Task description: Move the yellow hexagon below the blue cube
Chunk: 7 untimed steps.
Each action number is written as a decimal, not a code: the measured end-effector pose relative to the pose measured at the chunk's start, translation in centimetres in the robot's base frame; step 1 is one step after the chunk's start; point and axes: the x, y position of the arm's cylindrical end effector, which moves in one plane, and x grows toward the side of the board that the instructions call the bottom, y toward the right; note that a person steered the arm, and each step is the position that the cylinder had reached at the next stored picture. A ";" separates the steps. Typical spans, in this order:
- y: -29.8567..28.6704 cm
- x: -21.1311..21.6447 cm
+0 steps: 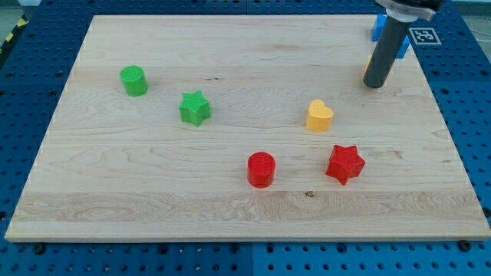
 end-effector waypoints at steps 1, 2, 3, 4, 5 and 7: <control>-0.2 0.0; -1.9 -0.2; -2.6 -1.3; -2.6 -2.5; -0.1 -2.6; 1.6 -2.6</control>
